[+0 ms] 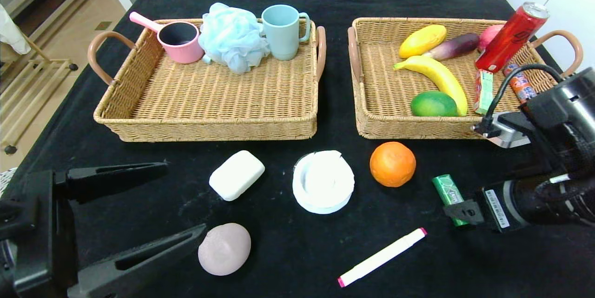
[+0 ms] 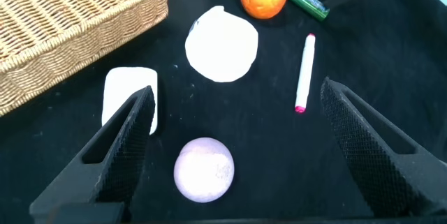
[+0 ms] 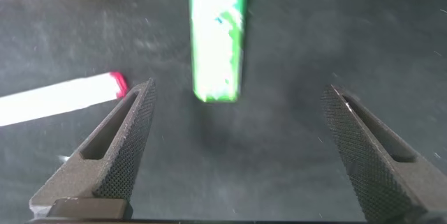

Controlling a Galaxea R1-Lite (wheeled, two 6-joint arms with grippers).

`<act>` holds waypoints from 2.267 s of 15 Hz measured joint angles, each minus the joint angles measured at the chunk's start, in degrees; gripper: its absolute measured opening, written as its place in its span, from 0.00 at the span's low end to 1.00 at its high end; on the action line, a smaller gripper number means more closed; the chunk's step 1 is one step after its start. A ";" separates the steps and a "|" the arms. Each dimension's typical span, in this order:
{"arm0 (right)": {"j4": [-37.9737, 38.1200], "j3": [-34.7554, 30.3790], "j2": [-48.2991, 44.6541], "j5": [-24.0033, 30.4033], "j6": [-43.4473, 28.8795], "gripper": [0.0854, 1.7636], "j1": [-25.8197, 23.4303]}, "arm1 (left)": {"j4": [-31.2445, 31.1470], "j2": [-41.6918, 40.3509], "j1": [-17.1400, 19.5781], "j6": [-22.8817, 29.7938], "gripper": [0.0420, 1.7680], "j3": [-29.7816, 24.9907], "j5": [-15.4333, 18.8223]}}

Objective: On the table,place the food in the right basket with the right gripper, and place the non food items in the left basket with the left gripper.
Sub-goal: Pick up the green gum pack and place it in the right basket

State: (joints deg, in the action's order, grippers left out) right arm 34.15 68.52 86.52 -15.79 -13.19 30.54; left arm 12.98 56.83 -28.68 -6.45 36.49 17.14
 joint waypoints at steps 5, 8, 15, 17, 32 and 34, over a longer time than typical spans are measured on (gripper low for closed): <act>-4.00 0.07 4.46 0.17 -0.52 0.97 0.24 | 0.02 -1.18 0.02 -0.11 0.97 0.00 0.06; -5.05 -0.04 6.12 0.17 -0.52 0.97 0.16 | 0.00 -1.49 0.02 -0.16 0.97 0.02 0.09; -6.50 -0.28 7.64 0.24 -0.59 0.67 0.05 | 0.02 -1.62 -0.04 -0.20 0.97 -0.29 0.09; -6.51 -0.37 7.69 0.24 -0.59 0.52 0.17 | 0.02 -1.62 -0.06 -0.72 0.97 -0.50 0.09; -6.51 -1.05 7.64 0.13 -0.54 0.28 0.11 | 0.02 -2.18 -0.12 -1.34 0.97 -1.13 0.09; -6.36 -1.07 7.34 0.13 -0.52 0.28 0.13 | 0.18 -2.18 -0.12 -1.43 0.97 -1.32 0.16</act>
State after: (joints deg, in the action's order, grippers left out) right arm 27.78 67.45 93.86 -15.65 -13.71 30.67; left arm 13.17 54.65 -28.81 -7.88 35.17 17.30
